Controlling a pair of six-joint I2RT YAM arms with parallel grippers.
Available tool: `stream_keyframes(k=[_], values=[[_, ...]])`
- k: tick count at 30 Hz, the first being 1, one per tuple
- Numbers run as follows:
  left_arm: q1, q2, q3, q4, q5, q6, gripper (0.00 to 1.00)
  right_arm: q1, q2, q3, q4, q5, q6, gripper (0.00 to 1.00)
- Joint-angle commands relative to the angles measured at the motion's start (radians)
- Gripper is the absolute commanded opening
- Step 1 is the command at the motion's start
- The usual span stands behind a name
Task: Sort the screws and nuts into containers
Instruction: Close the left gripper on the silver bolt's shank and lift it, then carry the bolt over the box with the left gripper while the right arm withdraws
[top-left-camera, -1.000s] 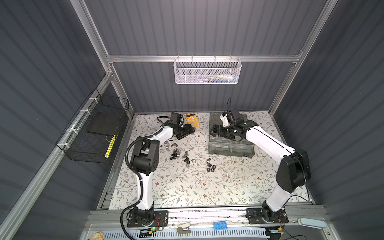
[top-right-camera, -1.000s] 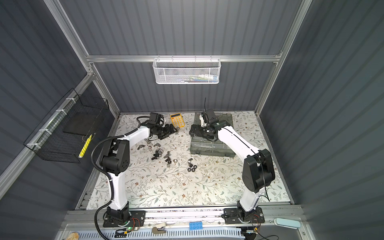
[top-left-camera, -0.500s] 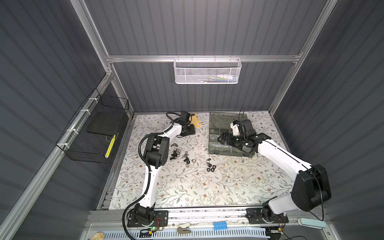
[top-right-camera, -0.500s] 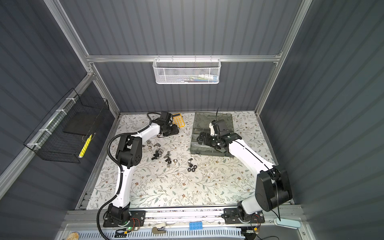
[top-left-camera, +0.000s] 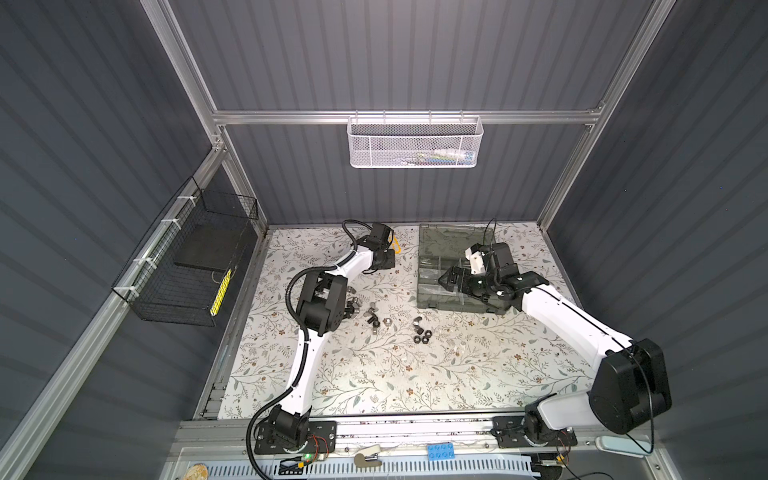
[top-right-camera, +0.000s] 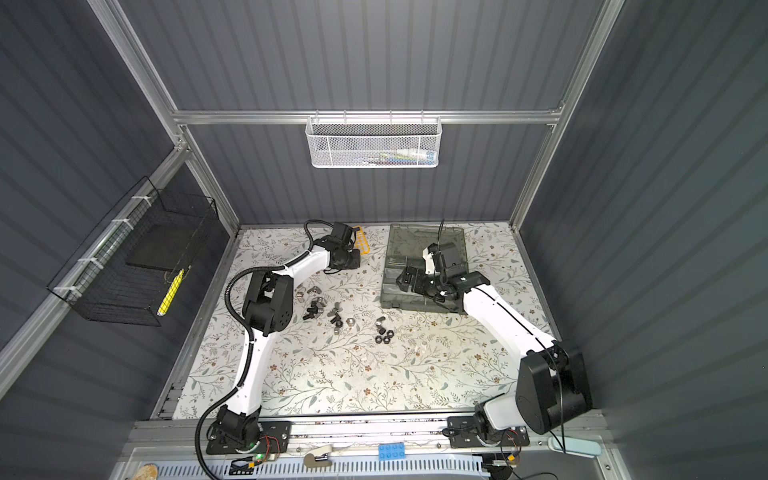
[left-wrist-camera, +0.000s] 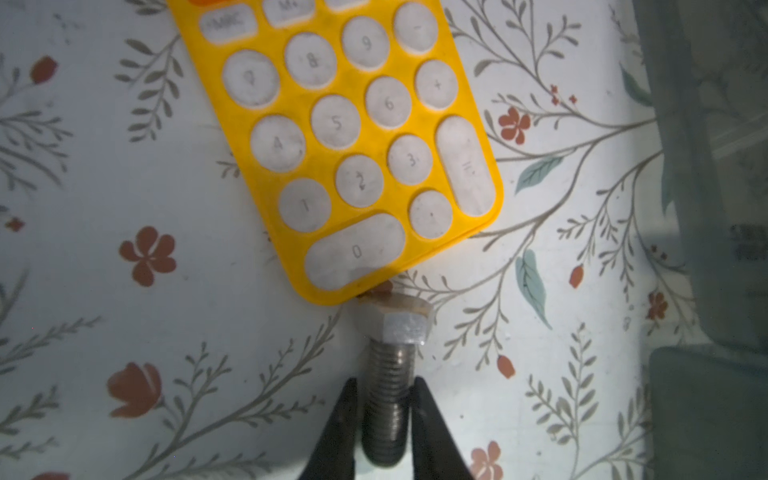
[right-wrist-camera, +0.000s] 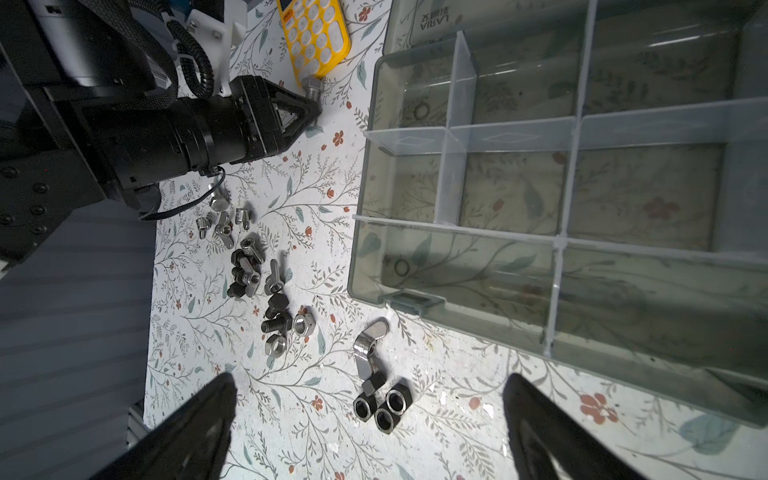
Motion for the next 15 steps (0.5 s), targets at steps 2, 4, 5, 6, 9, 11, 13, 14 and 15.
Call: stream_keyframes(k=[2, 4, 5, 6, 9, 11, 13, 14, 15], values=[[-0.007, 0.060, -0.033, -0.111, -0.003, 0.018, 0.09, -0.019, -0.035, -0.022, -0.001, -0.016, 0.022, 0.99], [-0.006, 0.045, -0.040, -0.116, 0.013, 0.023, 0.06, -0.031, -0.046, -0.023, -0.001, -0.015, 0.029, 0.99], [-0.007, 0.034, -0.048, -0.115, 0.018, 0.023, 0.04, -0.034, -0.052, -0.022, -0.001, -0.011, 0.029, 0.99], [-0.007, 0.018, -0.059, -0.113, 0.022, 0.021, 0.03, -0.037, -0.056, -0.020, -0.001, -0.005, 0.028, 0.99], [-0.006, -0.045, -0.106, -0.107, 0.036, 0.018, 0.01, -0.044, -0.065, -0.009, -0.051, 0.034, 0.040, 0.99], [-0.007, -0.097, -0.151, -0.099, 0.042, 0.011, 0.01, -0.051, -0.066, 0.004, -0.074, 0.053, 0.056, 0.99], [-0.007, -0.148, -0.188, -0.089, 0.070, 0.005, 0.02, -0.085, -0.075, 0.019, -0.081, 0.010, 0.092, 0.99], [-0.007, -0.171, -0.206, -0.086, 0.087, -0.001, 0.03, -0.102, -0.084, 0.016, -0.080, -0.006, 0.119, 0.99], [-0.007, -0.194, -0.220, -0.086, 0.104, -0.009, 0.03, -0.116, -0.093, 0.009, -0.077, -0.015, 0.140, 0.99]])
